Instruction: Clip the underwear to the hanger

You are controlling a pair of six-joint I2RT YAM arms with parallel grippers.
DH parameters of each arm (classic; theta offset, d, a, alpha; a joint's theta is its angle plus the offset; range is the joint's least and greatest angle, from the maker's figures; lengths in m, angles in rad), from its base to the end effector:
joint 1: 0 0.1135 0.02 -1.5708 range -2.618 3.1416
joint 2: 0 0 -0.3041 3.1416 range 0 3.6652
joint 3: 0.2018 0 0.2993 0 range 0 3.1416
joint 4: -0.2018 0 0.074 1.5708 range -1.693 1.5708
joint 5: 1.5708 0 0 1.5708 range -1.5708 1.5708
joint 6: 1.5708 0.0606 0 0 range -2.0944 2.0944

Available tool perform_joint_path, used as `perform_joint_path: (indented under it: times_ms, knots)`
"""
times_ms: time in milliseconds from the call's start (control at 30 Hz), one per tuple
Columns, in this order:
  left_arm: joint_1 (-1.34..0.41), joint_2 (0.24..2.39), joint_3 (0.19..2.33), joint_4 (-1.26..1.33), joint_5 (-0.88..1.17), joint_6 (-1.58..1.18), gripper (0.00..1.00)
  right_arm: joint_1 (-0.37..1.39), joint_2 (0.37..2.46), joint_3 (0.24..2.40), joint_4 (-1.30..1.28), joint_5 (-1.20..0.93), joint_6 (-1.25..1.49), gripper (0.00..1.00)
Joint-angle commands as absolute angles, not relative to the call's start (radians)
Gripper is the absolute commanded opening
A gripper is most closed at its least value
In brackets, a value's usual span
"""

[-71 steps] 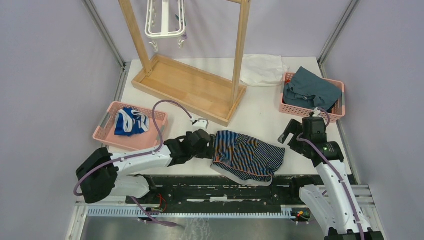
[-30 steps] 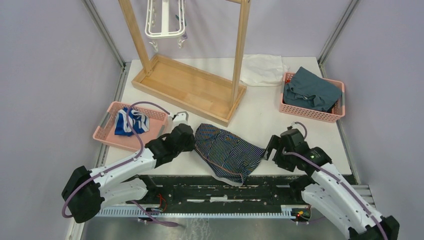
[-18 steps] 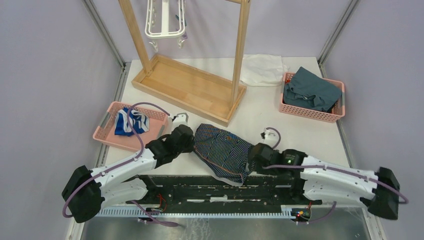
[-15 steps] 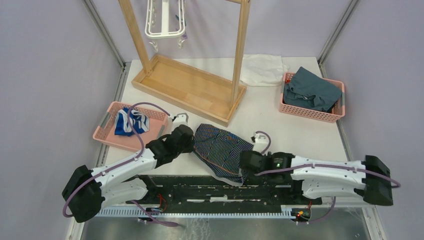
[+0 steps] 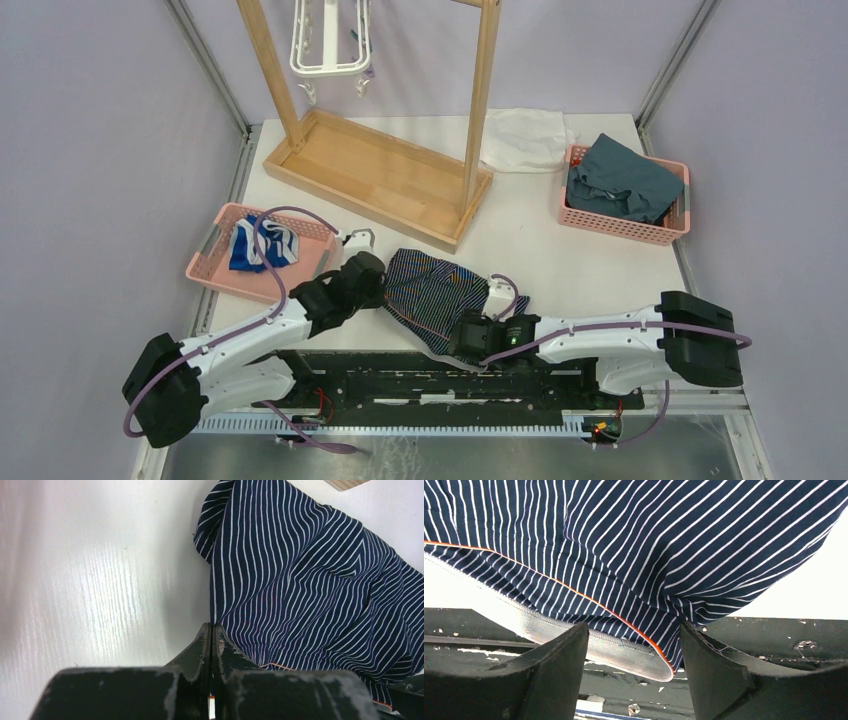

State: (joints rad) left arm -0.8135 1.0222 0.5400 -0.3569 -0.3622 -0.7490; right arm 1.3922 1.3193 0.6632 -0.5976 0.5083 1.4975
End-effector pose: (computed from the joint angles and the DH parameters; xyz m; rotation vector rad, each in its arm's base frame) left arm 0.1780 -0.1570 0.1929 -0.0893 2.3627 -0.3296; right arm 0.0739 0.2436 0.1561 0.2429 2.5723 0.3253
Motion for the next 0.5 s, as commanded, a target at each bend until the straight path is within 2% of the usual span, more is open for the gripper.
perform_joint_path:
  times_ms: [0,333,433,467]
  knots:
    - [-0.809,1.006,0.538,-0.35,-0.384,-0.724,0.03,1.398,1.333,0.653,-0.572,0.527,1.556,0.75]
    - [-0.808,0.991,0.527,-0.356,-0.383,-0.733,0.03,1.396,1.368,0.64,-0.603,0.547,1.559,0.58]
    - [-0.808,0.986,0.525,-0.358,-0.384,-0.735,0.03,1.398,1.361,0.64,-0.629,0.562,1.554,0.46]
    - [-0.807,0.983,0.526,-0.36,-0.386,-0.736,0.03,1.398,1.346,0.643,-0.642,0.576,1.539,0.34]
